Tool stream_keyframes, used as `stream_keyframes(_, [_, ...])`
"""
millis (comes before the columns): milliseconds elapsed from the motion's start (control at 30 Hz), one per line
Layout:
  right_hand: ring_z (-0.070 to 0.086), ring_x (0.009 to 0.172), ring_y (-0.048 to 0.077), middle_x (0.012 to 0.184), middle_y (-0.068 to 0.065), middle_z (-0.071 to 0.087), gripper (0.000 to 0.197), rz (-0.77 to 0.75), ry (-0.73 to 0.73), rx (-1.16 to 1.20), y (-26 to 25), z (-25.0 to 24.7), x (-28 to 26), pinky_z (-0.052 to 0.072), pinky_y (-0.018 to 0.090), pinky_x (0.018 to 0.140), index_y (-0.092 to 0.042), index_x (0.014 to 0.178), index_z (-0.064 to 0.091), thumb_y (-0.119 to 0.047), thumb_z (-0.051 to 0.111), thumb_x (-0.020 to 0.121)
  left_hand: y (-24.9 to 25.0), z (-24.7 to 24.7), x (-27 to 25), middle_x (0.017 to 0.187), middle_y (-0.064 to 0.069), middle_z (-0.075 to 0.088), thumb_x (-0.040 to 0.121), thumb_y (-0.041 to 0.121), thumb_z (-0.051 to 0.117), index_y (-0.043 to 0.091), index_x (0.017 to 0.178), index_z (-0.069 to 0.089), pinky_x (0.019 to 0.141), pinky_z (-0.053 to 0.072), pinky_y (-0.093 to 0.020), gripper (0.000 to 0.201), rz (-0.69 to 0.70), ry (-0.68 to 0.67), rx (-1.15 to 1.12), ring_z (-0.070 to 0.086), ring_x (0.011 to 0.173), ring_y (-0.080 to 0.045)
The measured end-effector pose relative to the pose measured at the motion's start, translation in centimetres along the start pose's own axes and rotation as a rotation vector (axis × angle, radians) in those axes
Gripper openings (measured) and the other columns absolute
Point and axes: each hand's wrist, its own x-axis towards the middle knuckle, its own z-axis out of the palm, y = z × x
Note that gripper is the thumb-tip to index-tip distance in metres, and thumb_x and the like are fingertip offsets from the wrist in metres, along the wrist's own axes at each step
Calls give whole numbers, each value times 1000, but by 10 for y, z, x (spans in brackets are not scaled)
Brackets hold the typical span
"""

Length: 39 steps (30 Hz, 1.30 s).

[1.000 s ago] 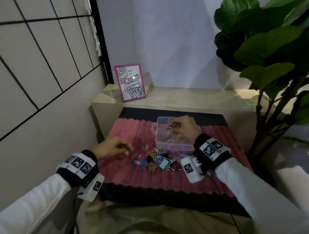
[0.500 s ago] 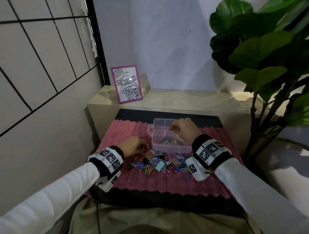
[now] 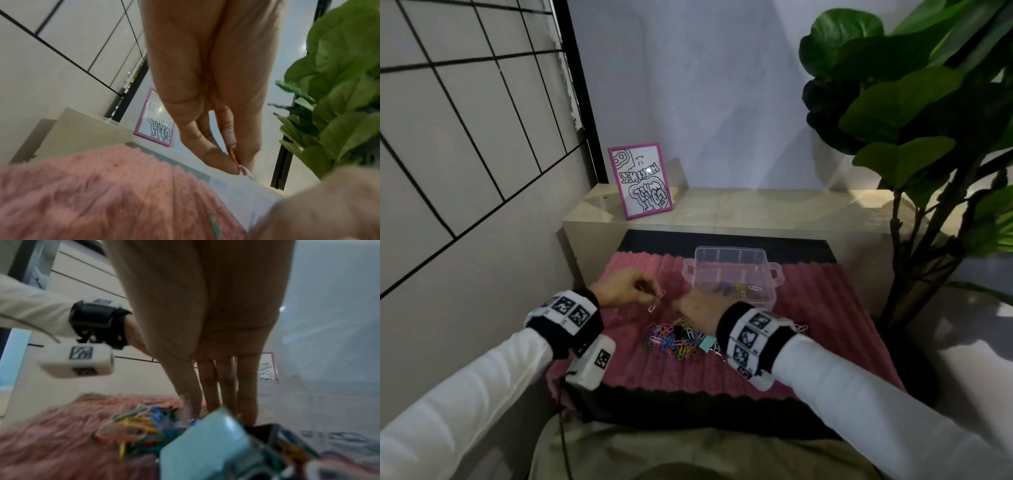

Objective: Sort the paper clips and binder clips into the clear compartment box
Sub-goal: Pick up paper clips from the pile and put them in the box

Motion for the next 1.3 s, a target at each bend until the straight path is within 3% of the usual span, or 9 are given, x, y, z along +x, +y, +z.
stream_keyframes(167, [57, 105, 31, 111, 18, 60, 28, 12, -2, -93, -11, 9, 5, 48, 44, 82, -3, 111, 57, -2, 35, 94, 14, -24, -6, 67, 5, 67, 78, 7, 69, 17, 75, 64, 62, 47, -6, 12, 35, 85, -209, 62, 60, 2])
stream_keyframes(300, [49, 75, 22, 81, 13, 53, 18, 35, 68, 65, -5, 1, 0, 41, 37, 66, -11, 75, 50, 2, 43, 85, 33, -28, 16, 69, 7, 67, 77, 15, 70, 20, 78, 65, 71, 49, -16, 7, 90, 86, -182, 62, 67, -5])
stream_keyframes(533, [58, 70, 10, 81, 10, 69, 8, 181, 378, 552, 31, 2, -48, 41, 11, 63, -4, 82, 65, 2, 61, 80, 72, -3, 67, 81, -1, 67, 81, 3, 63, 7, 91, 67, 62, 48, -7, 12, 147, 64, -123, 60, 66, -1])
stream_keyframes(667, [58, 57, -4, 66, 0, 61, 8, 286, 475, 825, 53, 6, -71, 49, 11, 64, 1, 79, 66, 8, 65, 76, 75, 11, 79, 104, -5, 70, 87, 2, 54, 11, 103, 69, 74, 47, -12, 23, 164, -50, 72, 62, 82, -5])
stream_keyframes(767, [61, 63, 11, 69, 5, 63, 11, 386, 514, 877, 66, 9, -80, 56, 27, 66, -5, 77, 67, 6, 67, 75, 70, 15, 75, 106, -6, 70, 86, -4, 51, 10, 105, 69, 72, 47, -7, 29, 166, -14, 75, 61, 75, 4])
stream_keyframes(900, [61, 54, 4, 66, 4, 61, 16, 439, 528, 1035, 71, 7, -78, 50, 15, 50, -8, 72, 63, 8, 67, 75, 59, 0, 45, 95, 7, 69, 87, -3, 50, 14, 106, 67, 72, 46, -1, 30, 155, 30, 16, 59, 70, 20])
stream_keyframes(1100, [63, 60, 6, 69, 2, 65, 15, 396, 601, 945, 80, -19, -61, 55, 20, 64, -12, 70, 64, 2, 70, 74, 12, -2, -21, 60, 20, 66, 87, 5, 58, 23, 84, 65, 59, 45, -5, 19, 12, -13, -16, 60, 55, 9])
stream_keyframes(1200, [62, 61, 7, 68, 2, 64, 11, 394, 613, 870, 86, -29, -46, 56, 18, 64, -8, 75, 65, 2, 69, 76, -5, 19, -39, 68, 21, 61, 84, 9, 62, 23, 89, 64, 61, 40, -4, 15, -51, 4, 100, 56, 58, 16])
stream_keyframes(1300, [63, 72, 20, 76, 11, 65, 10, 411, 561, 811, 90, -32, -37, 57, 27, 72, -6, 79, 66, 4, 65, 78, -7, 41, -44, 82, 9, 60, 76, 17, 71, 17, 102, 60, 61, 36, -10, 28, -96, 81, 100, 56, 67, 4])
